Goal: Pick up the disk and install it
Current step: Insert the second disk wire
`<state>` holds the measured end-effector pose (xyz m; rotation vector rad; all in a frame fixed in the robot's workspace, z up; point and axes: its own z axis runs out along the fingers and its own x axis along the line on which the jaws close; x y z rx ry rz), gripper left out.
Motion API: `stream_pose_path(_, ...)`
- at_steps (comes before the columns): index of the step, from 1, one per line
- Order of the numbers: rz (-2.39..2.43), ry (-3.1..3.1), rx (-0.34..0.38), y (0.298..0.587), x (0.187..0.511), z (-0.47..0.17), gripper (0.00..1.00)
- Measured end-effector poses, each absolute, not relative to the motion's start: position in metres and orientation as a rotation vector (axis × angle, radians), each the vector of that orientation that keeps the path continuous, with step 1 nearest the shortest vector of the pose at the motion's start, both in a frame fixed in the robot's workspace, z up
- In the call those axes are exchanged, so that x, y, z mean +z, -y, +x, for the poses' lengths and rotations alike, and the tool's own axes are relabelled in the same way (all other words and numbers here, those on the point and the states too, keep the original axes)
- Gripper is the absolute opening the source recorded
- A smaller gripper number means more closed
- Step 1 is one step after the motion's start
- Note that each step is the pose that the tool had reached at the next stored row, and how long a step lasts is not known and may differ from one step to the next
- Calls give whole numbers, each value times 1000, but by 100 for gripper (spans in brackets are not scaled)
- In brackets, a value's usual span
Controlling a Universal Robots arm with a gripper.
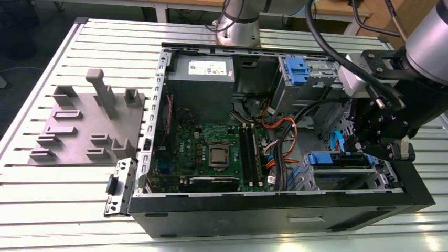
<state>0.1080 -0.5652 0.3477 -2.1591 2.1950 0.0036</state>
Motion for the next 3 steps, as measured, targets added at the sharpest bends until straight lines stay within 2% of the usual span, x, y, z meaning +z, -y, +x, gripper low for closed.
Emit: stream_pose_path(3,-2159,-2195,4,565,348,108,11)
